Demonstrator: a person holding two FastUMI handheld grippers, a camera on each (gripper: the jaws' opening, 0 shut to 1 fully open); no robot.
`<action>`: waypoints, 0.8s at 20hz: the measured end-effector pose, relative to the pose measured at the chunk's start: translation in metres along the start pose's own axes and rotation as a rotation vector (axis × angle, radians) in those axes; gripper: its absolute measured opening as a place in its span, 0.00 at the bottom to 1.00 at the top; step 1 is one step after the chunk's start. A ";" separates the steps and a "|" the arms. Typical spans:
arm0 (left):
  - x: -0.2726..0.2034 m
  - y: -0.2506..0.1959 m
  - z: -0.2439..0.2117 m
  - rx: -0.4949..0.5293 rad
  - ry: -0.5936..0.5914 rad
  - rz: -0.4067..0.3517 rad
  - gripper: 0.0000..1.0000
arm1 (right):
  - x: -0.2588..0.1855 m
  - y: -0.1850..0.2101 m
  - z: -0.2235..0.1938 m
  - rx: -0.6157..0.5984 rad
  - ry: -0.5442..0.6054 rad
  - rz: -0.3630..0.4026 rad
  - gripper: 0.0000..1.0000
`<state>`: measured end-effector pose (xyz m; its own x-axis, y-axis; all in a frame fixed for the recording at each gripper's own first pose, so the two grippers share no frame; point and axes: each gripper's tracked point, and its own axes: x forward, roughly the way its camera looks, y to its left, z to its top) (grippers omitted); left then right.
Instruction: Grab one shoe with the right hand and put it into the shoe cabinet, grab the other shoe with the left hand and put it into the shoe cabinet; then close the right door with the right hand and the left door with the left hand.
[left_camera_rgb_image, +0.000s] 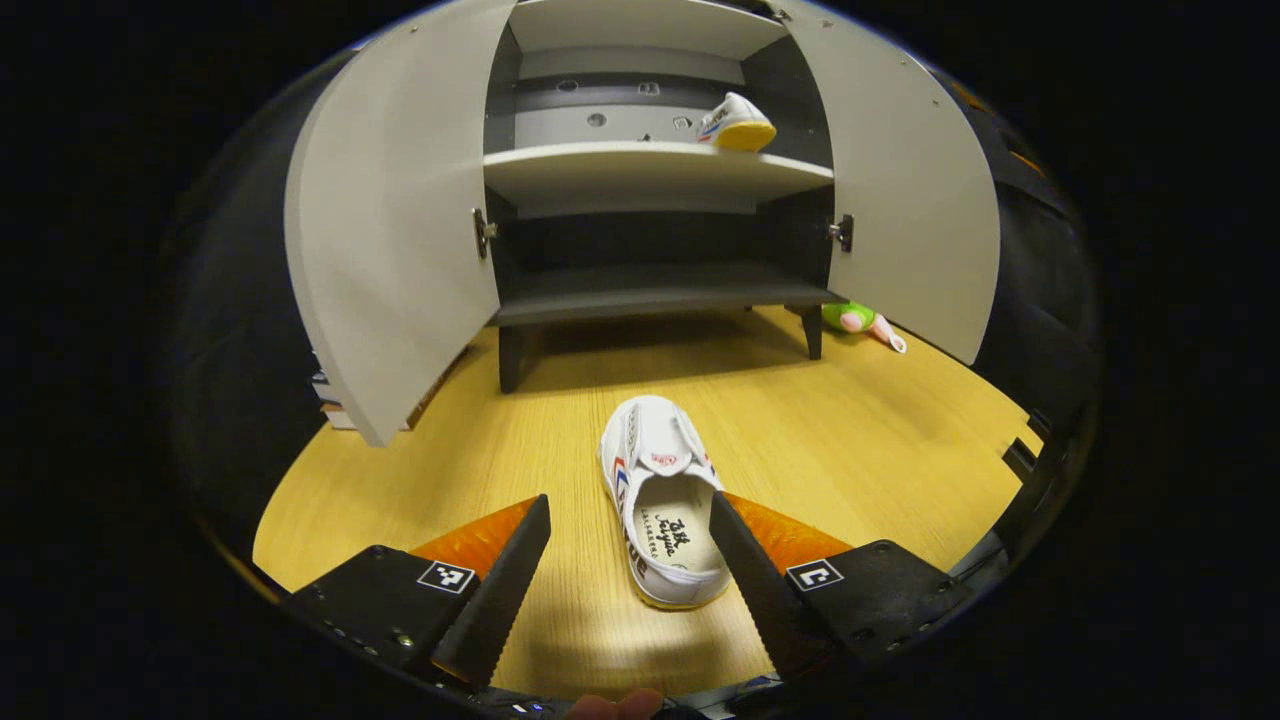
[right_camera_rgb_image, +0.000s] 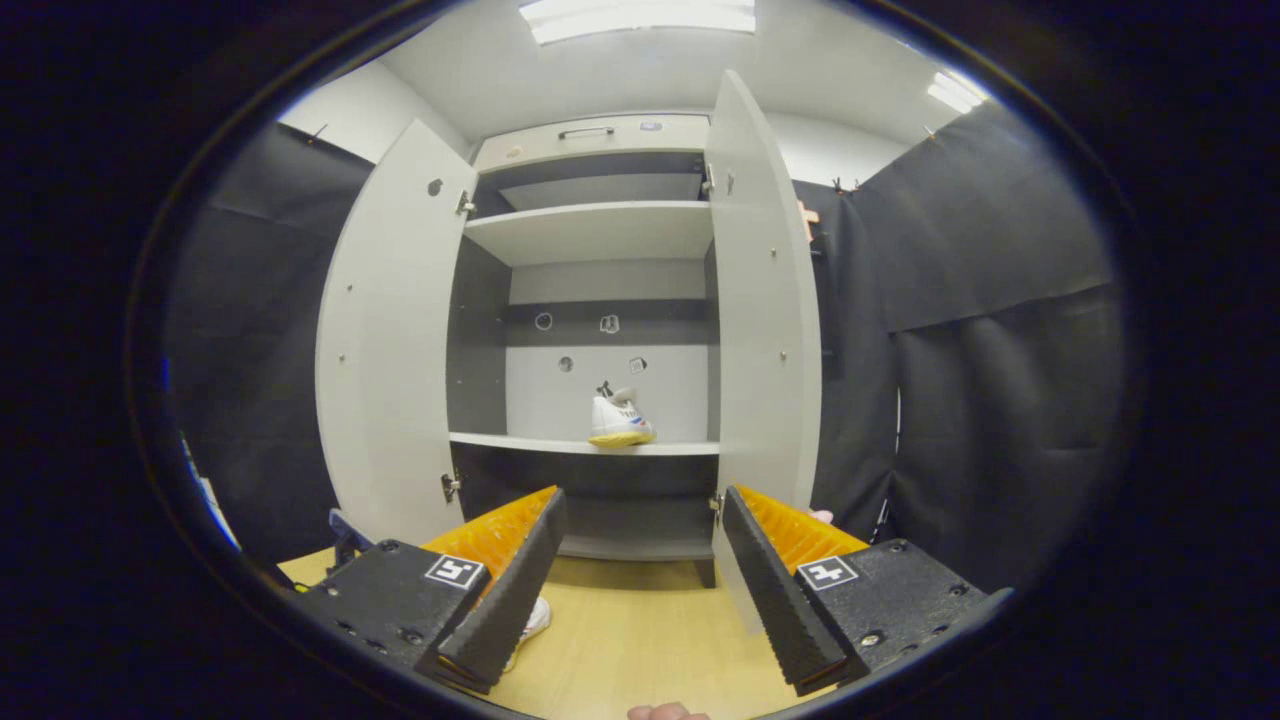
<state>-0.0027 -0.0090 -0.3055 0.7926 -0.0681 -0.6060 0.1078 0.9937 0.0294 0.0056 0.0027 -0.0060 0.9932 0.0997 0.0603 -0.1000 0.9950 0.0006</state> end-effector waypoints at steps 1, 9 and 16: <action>0.007 0.002 -0.008 -0.018 0.034 0.002 0.98 | 0.000 -0.002 -0.002 -0.004 0.003 -0.005 0.99; 0.066 0.016 -0.013 -0.047 0.094 0.013 0.98 | 0.009 -0.009 -0.006 -0.006 0.020 -0.028 0.99; 0.103 0.019 0.004 -0.069 0.020 -0.028 0.96 | 0.025 -0.005 -0.008 -0.014 0.025 -0.029 0.99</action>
<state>0.0833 0.0024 -0.3644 0.7777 -0.0950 -0.6214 0.0878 0.9952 -0.0421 0.0314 0.0003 -0.0125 0.9969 0.0709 0.0351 -0.0705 0.9974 -0.0120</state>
